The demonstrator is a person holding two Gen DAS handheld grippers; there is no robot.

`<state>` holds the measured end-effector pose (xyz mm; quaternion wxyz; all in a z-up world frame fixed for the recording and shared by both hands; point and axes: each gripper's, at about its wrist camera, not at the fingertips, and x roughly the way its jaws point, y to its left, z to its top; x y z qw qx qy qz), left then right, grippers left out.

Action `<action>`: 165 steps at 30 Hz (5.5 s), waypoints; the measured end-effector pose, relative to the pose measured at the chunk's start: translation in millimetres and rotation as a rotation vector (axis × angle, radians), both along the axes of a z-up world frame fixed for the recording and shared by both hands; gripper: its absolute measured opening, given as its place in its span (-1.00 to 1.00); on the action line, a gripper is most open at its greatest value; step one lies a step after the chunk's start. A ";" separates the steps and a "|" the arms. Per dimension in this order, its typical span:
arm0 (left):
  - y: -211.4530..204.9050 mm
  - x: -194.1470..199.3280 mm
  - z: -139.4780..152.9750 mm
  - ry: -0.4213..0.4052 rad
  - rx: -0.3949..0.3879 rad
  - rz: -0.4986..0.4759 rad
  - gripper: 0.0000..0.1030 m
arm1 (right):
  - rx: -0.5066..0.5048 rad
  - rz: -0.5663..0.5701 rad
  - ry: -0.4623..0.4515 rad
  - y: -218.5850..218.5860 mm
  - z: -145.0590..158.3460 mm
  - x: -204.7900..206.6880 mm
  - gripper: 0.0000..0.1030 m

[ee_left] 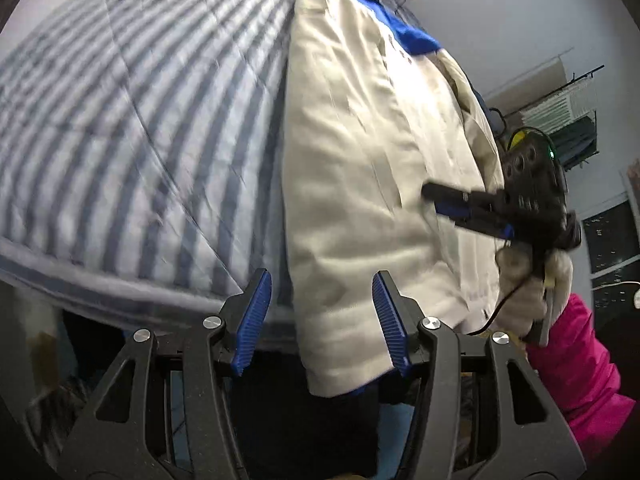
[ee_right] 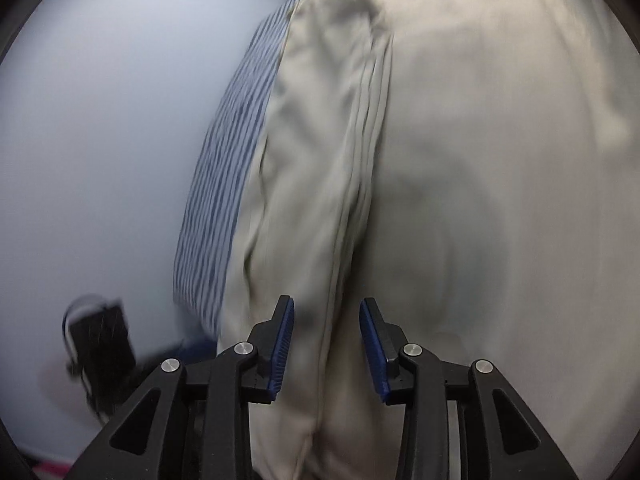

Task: Fold large clothes

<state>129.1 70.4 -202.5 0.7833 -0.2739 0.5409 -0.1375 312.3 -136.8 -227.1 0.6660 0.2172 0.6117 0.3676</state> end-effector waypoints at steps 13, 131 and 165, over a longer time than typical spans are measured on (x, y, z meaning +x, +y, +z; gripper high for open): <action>-6.7 -11.8 9.6 -0.014 0.049 -0.035 -0.65 | 0.041 0.086 -0.049 39.1 14.4 -42.8 -0.83; -165.4 101.8 43.0 -0.061 0.025 -0.242 0.07 | -0.021 -0.059 -0.528 -170.6 119.9 -80.4 -0.20; -167.8 199.4 16.7 -0.073 -0.045 -0.109 -0.99 | -0.039 -0.531 -0.301 -226.9 34.4 262.1 -0.86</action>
